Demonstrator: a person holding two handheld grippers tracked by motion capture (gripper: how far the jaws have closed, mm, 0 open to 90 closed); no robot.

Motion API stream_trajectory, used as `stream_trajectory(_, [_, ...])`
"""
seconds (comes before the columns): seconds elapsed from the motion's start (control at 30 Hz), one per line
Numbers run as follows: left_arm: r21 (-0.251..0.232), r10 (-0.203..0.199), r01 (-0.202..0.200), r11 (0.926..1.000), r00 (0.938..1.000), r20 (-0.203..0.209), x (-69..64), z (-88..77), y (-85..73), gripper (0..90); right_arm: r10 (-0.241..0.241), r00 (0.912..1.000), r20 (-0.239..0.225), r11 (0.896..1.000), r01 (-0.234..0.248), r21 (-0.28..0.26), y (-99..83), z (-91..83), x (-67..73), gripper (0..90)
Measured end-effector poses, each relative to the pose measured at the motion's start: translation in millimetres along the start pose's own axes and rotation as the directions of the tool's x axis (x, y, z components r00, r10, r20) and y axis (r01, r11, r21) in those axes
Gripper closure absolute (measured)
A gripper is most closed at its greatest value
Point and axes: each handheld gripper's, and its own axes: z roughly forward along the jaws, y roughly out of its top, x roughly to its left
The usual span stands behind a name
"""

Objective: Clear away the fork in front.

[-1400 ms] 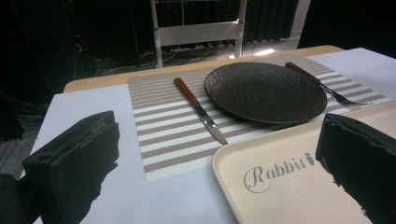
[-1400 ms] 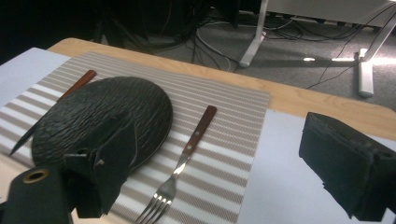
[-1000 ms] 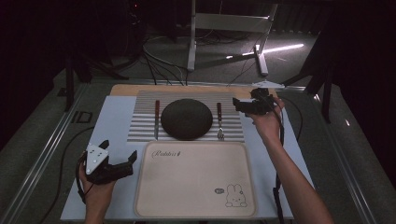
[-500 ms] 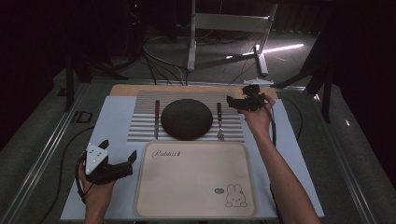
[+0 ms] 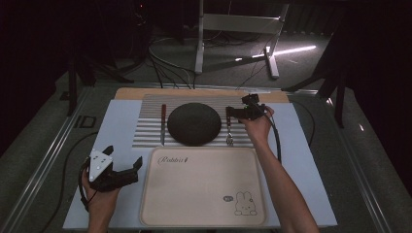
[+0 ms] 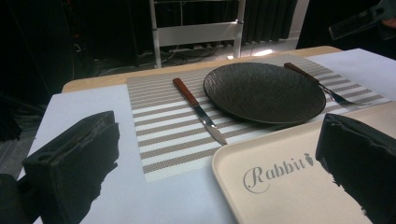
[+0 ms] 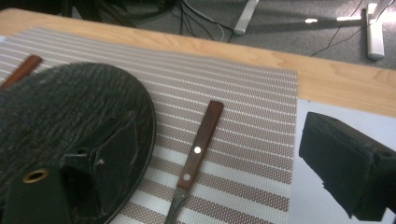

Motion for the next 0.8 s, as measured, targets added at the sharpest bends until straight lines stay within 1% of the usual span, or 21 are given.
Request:
stream_trajectory(0.13, [0.002, 0.003, -0.003, 1.0, 1.0, 0.002, -0.3, 0.5, -0.1, 0.3, 0.02, 0.9998, 0.0, 1.0, -0.02, 0.016, -3.8, 8.8, 0.3, 11.5])
stream_trajectory(0.23, [0.002, -0.002, 0.002, 1.0, 1.0, 0.002, 0.2, 1.5, -0.5, 0.3, 0.001, 0.9999, 0.013, 0.999, -0.001, 0.033, -6.3, 14.8, 2.5, 11.6])
stream_trajectory(0.43, [-0.002, -0.009, 0.009, 1.0, 1.0, 0.001, 0.9, 0.3, -0.7, 0.3, 0.001, 0.9996, 0.027, 0.998, -0.002, 0.06, -11.2, 27.0, 2.8, 11.5])
stream_trajectory(0.53, [-0.003, -0.013, 0.013, 0.9999, 0.9999, 0.001, 1.4, 0.4, -1.0, 0.3, -0.008, 0.9993, 0.036, 0.997, 0.005, 0.076, -13.9, 33.4, 3.0, 11.5])
stream_trajectory(0.6, [-0.001, -0.013, 0.013, 0.9999, 0.9999, 0.001, 1.8, 0.4, -1.2, 0.3, 0.005, 0.9994, 0.034, 0.996, -0.008, 0.09, -15.5, 37.7, 2.8, 11.8])
stream_trajectory(0.7, [-0.002, -0.015, 0.015, 0.9999, 0.9999, 0.002, 2.2, 0.2, -1.3, 0.3, 0.014, 0.9992, 0.038, 0.994, -0.018, 0.108, -17.4, 41.9, 2.3, 13.8])
stream_trajectory(0.73, [-0.004, -0.015, 0.015, 0.9999, 0.9999, 0.001, 2.3, 0.2, -1.3, 0.3, 0.021, 0.9987, 0.046, 0.991, -0.027, 0.133, -19.9, 46.8, 1.5, 16.2])
stream_trajectory(0.8, [-0.004, -0.017, 0.017, 0.9998, 0.9999, 0.001, 2.6, 0.1, -1.5, 0.3, 0.017, 0.9986, 0.05, 0.988, -0.025, 0.154, -22.4, 51.1, 1.4, 20.0])
